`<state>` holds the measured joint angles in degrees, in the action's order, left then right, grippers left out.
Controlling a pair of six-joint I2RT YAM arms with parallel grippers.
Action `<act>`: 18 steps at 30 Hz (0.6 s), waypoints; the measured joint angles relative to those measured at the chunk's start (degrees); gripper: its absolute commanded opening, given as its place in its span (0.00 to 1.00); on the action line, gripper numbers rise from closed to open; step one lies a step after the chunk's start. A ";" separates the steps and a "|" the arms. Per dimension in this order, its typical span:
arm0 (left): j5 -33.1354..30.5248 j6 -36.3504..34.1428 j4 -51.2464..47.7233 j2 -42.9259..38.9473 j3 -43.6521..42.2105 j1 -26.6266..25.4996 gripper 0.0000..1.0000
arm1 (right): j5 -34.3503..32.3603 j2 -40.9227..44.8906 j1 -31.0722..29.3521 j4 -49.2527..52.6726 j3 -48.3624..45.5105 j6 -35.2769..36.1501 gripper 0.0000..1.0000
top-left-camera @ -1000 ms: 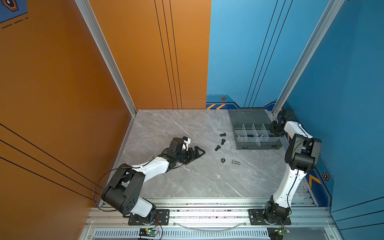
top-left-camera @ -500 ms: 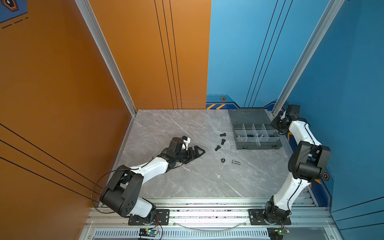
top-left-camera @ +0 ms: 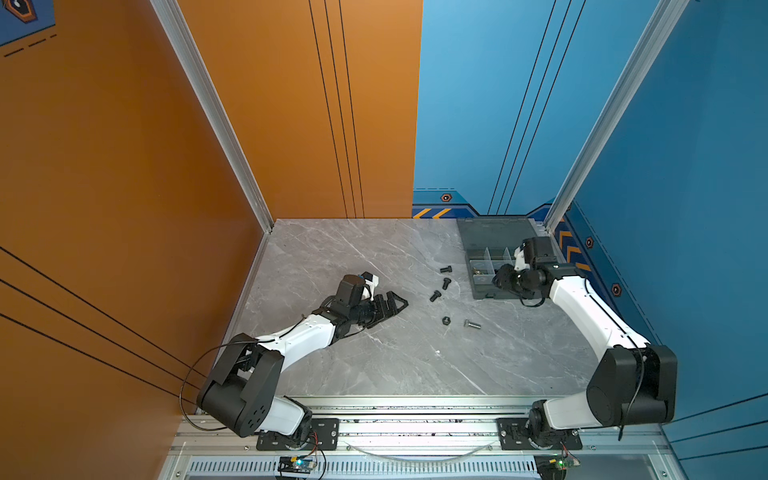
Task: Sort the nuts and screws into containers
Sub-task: 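Move the right gripper down to the next black hex nut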
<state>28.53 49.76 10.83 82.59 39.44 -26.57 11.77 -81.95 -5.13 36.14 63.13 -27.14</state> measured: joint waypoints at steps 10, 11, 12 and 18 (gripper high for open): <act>-1.84 0.02 -0.87 -0.85 0.00 0.00 0.98 | 0.13 0.66 -13.38 -4.55 -9.51 -3.32 0.52; -2.01 0.02 -1.20 -1.11 0.00 0.00 0.98 | 0.20 0.11 -14.49 -5.33 -9.44 -2.78 0.52; -2.32 0.02 -1.42 -1.36 0.00 0.00 0.98 | 0.22 -0.66 -15.63 -5.88 -9.25 -2.14 0.52; -3.93 0.11 -1.79 -2.97 -0.31 -0.11 0.98 | -0.33 -5.66 -19.58 -8.76 -7.98 1.01 0.53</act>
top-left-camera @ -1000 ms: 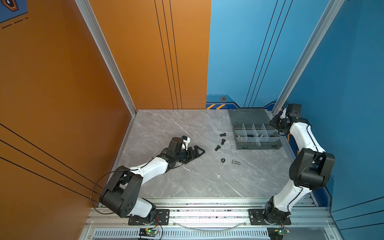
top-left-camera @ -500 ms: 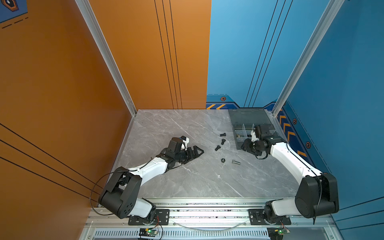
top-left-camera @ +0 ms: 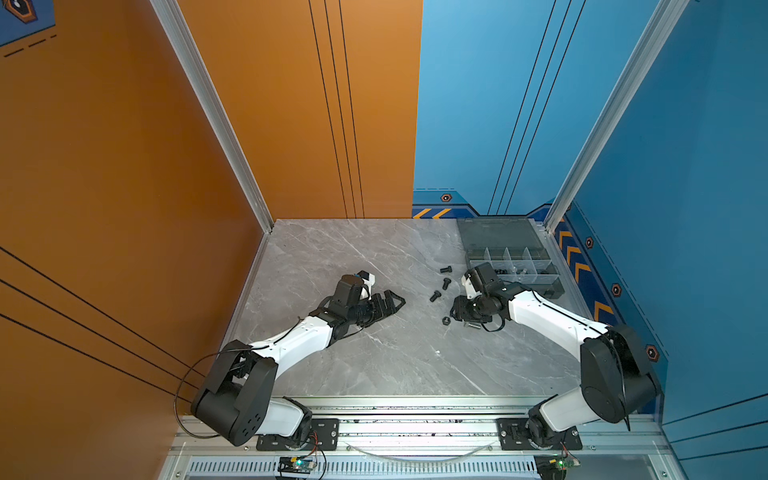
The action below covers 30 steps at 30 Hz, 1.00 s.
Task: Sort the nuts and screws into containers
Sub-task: 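Move the right gripper down to the next black hex nut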
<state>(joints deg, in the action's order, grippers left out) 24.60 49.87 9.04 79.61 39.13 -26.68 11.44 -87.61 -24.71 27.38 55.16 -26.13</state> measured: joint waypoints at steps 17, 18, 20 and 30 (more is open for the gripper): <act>-2.58 0.20 -1.60 -1.81 -1.31 -0.44 0.98 | -5.03 -8.85 -5.81 -6.03 1.77 0.59 0.53; -2.58 0.20 -1.60 -1.81 -1.31 -0.44 0.98 | -5.49 -9.11 -6.12 -6.03 1.92 0.57 0.53; -2.71 0.20 -1.60 -1.81 -1.31 -0.44 0.98 | -6.19 -9.62 -6.51 -6.01 2.29 0.57 0.53; -2.78 0.20 -1.60 -1.81 -1.31 -0.44 0.98 | -8.85 -12.68 -7.69 -5.99 3.80 0.59 0.49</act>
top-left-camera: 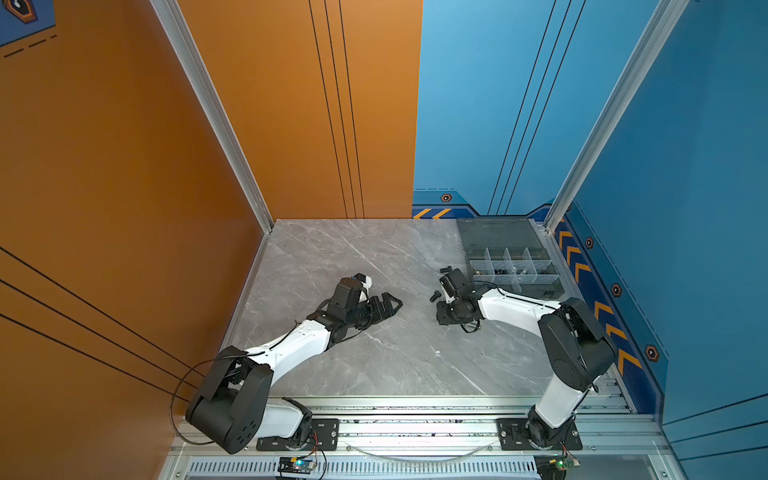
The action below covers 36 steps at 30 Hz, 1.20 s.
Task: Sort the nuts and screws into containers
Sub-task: 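Close the right gripper on the black hex nut, then lift the black hex nut and carry it over the organizer box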
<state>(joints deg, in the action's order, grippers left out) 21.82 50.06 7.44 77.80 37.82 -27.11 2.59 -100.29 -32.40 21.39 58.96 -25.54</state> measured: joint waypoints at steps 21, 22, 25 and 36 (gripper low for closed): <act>0.00 0.00 0.02 0.00 -0.31 0.00 0.98 | -2.21 -0.42 -0.81 1.11 0.11 -0.35 0.12; 0.02 0.00 0.02 0.00 -0.31 0.00 0.98 | -2.29 -0.42 -0.81 1.09 0.11 -0.26 0.10; 0.00 0.00 0.02 0.00 -0.31 0.00 0.98 | -1.97 -0.33 -0.50 1.09 0.13 -0.17 0.02; 0.02 0.17 0.11 0.11 -0.31 0.00 0.98 | 5.46 10.16 14.05 2.62 2.58 2.32 0.00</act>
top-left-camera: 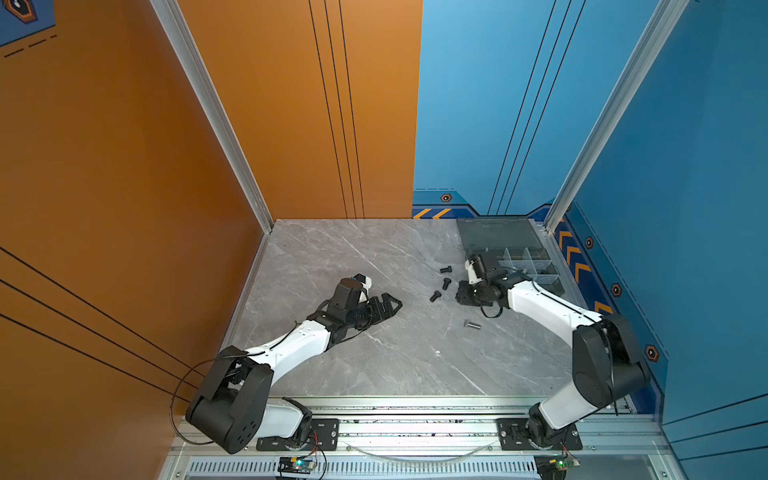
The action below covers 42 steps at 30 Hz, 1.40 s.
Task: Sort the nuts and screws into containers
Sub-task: 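Lift the black hex nut and carry it over the organizer box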
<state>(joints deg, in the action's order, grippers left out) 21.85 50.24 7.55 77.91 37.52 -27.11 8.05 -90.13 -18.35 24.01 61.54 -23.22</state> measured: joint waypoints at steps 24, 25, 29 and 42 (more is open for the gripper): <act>0.26 0.24 2.21 4.35 0.59 -0.79 0.98 | 5.25 -17.79 35.50 4.87 25.66 2.91 0.00; 0.26 0.26 2.23 4.63 0.76 -0.81 0.98 | 5.22 -18.99 36.04 5.01 26.58 2.91 0.00; 0.28 0.26 2.51 5.42 1.09 -0.83 0.98 | 5.22 -23.32 37.55 4.96 29.51 2.91 0.00; 1.16 0.26 2.56 7.80 3.45 -0.81 0.98 | 3.85 -29.53 38.38 5.11 34.03 2.91 0.00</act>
<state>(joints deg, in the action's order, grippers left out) 23.00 50.50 10.11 85.71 40.97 -27.92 11.90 -119.66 20.03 29.12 95.57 -20.32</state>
